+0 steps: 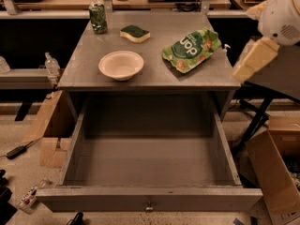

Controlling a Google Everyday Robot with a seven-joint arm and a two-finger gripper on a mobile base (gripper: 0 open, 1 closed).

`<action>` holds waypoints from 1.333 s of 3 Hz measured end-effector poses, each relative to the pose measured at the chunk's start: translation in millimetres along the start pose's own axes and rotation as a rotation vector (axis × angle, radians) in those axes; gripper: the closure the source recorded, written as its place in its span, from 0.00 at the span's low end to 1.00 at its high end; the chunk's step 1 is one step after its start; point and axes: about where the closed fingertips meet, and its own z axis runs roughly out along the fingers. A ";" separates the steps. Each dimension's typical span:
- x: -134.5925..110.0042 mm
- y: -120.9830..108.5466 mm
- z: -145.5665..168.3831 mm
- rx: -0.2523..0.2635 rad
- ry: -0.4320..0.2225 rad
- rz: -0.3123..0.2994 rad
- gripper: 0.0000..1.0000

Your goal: Place sponge into top drawer

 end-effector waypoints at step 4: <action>-88.0 -107.7 56.2 0.131 -0.230 0.060 0.00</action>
Offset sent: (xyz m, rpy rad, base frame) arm 0.1691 0.0644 0.0697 0.1464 -0.2386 0.0193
